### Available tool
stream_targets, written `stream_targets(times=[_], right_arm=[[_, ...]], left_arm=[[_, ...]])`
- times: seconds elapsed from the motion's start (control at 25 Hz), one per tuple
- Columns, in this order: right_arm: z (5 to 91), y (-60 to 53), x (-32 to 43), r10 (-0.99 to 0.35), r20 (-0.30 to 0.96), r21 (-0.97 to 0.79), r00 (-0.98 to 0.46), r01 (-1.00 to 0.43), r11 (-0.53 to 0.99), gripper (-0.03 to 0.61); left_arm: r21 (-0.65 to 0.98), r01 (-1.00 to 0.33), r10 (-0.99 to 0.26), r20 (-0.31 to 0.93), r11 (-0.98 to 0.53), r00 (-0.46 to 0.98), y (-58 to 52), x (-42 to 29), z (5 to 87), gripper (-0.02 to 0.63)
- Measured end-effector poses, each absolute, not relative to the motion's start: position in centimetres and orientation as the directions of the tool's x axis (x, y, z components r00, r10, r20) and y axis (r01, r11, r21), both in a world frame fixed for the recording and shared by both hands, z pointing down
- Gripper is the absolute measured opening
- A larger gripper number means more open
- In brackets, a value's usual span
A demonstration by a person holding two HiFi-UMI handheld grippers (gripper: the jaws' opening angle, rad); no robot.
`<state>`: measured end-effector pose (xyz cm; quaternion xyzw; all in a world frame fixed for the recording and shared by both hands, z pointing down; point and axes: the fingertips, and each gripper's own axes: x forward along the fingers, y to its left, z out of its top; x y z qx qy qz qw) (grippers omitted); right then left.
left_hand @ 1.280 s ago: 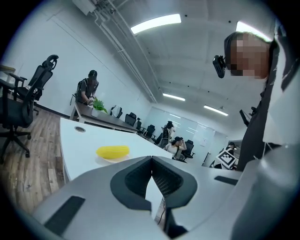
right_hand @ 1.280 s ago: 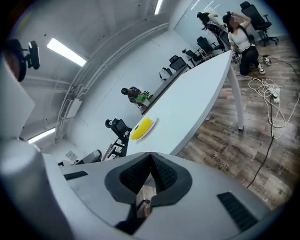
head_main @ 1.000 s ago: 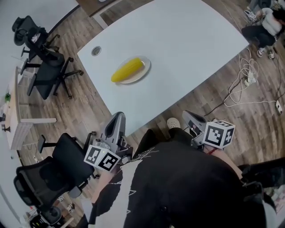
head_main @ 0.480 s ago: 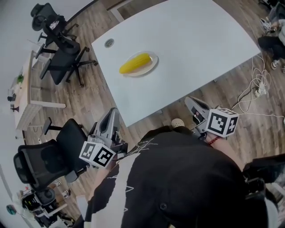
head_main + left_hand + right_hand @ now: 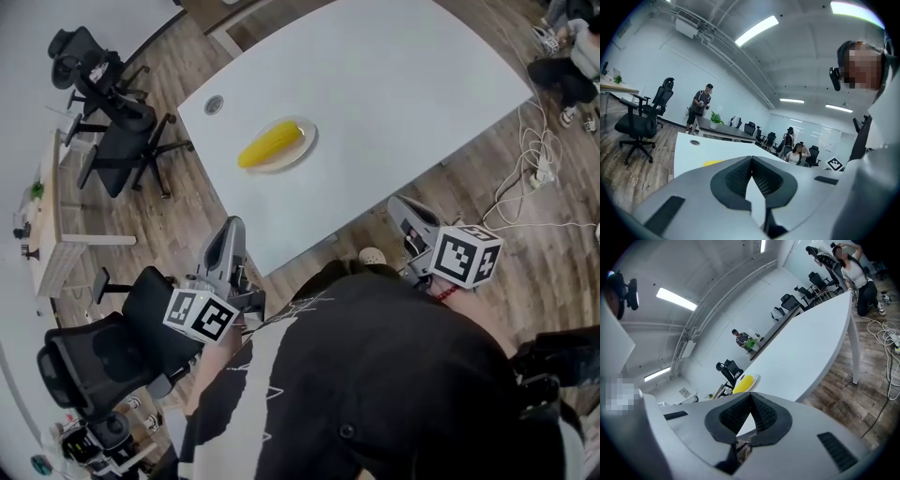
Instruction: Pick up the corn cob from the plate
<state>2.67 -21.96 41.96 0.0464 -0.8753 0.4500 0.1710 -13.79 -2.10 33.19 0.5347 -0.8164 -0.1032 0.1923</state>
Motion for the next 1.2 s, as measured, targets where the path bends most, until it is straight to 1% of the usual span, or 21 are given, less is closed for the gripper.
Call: stream_targets(times=[0.24, 0.32, 0.4, 0.48, 0.6, 0.68, 0.76, 0.84, 0.96, 1.12, 1.2], right_arm=[[42.9, -20.6, 2.0, 0.094, 0.358, -0.796, -0.929, -0.250, 0.551, 0.015], [44.0, -19.8, 1.7, 0.089, 0.367, -0.810, -0.926, -0.271, 0.520, 0.015], [45.4, -19.1, 1.5, 0.061, 0.383, -0.817, -0.922, -0.306, 0.489, 0.015], [46.7, -18.5, 1.3, 0.020, 0.402, -0.815, -0.916, -0.347, 0.465, 0.015], [47.7, -18.2, 1.4, -0.093, 0.430, -0.800, -0.898, -0.427, 0.421, 0.015], [47.9, -17.5, 1.5, -0.163, 0.440, -0.801, -0.883, -0.468, 0.372, 0.015], [47.9, -16.8, 1.4, -0.236, 0.451, -0.793, -0.861, -0.507, 0.337, 0.015], [48.2, -16.0, 0.8, -0.298, 0.451, -0.788, -0.841, -0.532, 0.310, 0.015], [48.8, -14.2, -0.5, -0.357, 0.428, -0.805, -0.830, -0.530, 0.267, 0.015], [48.7, -12.2, -1.1, -0.431, 0.448, -0.785, -0.783, -0.575, 0.229, 0.015], [49.2, -10.9, -1.1, -0.445, 0.467, -0.785, -0.764, -0.590, 0.188, 0.015]], left_arm=[[0.318, -0.846, -0.895, 0.282, 0.428, -0.347, -3.0, -15.8, 34.0, 0.003], [0.282, -0.876, -0.902, 0.306, 0.390, -0.303, -3.5, -16.4, 34.5, 0.003], [0.266, -0.910, -0.921, 0.315, 0.318, -0.230, -4.0, -16.9, 35.3, 0.003], [0.279, -0.933, -0.945, 0.295, 0.228, -0.143, -4.6, -17.4, 36.4, 0.003], [0.303, -0.947, -0.963, 0.269, 0.110, -0.026, -6.0, -18.4, 37.7, 0.003], [0.256, -0.965, -0.954, 0.299, 0.049, 0.031, -6.8, -19.2, 38.2, 0.003], [0.167, -0.986, -0.933, 0.353, -0.015, 0.074, -7.0, -20.2, 38.7, 0.003], [0.126, -0.990, -0.917, 0.382, -0.068, 0.111, -6.7, -21.6, 39.2, 0.003], [0.133, -0.984, -0.901, 0.404, -0.114, 0.159, -6.3, -23.8, 40.2, 0.003], [0.142, -0.969, -0.870, 0.428, -0.202, 0.245, -6.4, -24.7, 41.9, 0.003], [0.159, -0.955, -0.858, 0.422, -0.249, 0.294, -6.6, -24.7, 42.4, 0.003]])
